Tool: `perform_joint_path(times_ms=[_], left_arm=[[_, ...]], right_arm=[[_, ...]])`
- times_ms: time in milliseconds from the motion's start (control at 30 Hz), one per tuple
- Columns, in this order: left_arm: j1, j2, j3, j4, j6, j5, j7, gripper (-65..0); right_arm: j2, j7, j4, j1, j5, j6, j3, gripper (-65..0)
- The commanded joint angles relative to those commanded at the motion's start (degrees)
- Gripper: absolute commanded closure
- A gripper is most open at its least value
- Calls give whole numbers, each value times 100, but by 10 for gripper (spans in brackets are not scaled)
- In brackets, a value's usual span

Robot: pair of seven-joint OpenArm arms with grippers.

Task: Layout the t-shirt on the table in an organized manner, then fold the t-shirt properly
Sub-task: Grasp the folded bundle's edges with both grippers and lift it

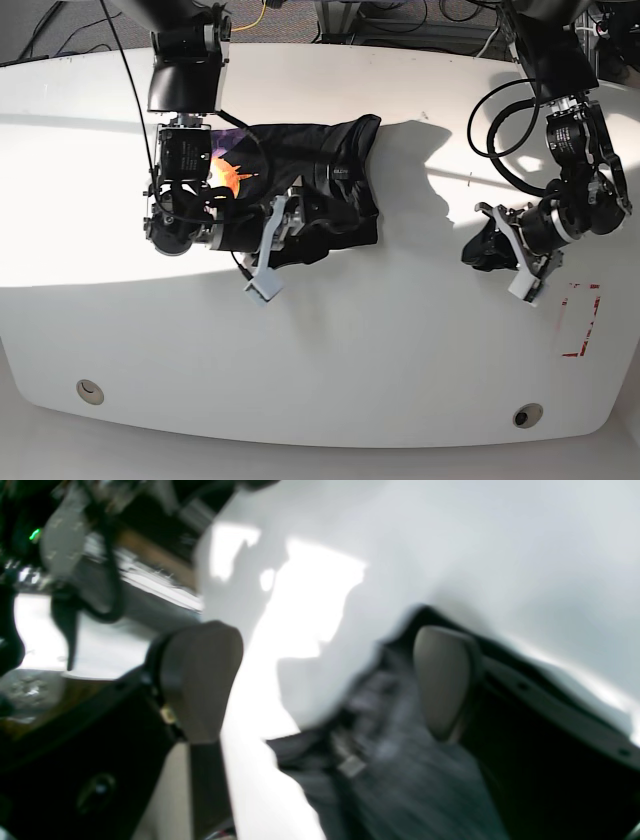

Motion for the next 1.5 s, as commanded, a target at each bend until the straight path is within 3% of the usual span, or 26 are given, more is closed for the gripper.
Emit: perform_joint_path(times_ms=[167, 233, 300, 400, 467, 667, 800, 933, 1167, 1367, 1500], left_arm=[[-9, 536, 563, 0, 0, 325, 0, -108], [0, 747, 870, -18, 0, 536, 0, -108], [9, 905, 1266, -26, 0, 853, -18, -107], [9, 1073, 2031, -35, 0, 1723, -105, -104], [26, 1187, 2409, -26, 0, 2295, -299, -103], [308, 1389, 3341, -62, 0, 3938, -1037, -103], [536, 1363, 3640, -149, 0, 4527, -1424, -103], [721, 1292, 3640, -158, 0, 4651, -1547, -103], [967, 791, 3640, -220, 0, 4633, -1574, -103], [967, 536, 3640, -369, 0, 4633, -1723, -103], [853, 501, 3648, -440, 0, 4633, -1723, -103]], right_arm=[[659, 22, 0, 70, 0, 0, 229, -520], [897, 215, 0, 70, 0, 0, 229, -453], [1116, 418, -9, 53, 0, 0, 202, -341], [1319, 620, -26, 44, -18, 0, 193, -174], [1398, 681, -70, 44, -149, 0, 193, -122], [1424, 1015, -79, 35, -1090, 0, -35, -127], [1451, 1666, -79, -88, -2013, 0, -510, -124], [1451, 2501, -105, -246, -2971, 0, -870, -124], [1134, 3732, -448, -554, -4651, 0, -1108, -124], [1055, 4620, -1187, -747, -5073, 0, -932, -122], [1046, 4734, -1196, -1073, -5055, 0, -747, -122]])
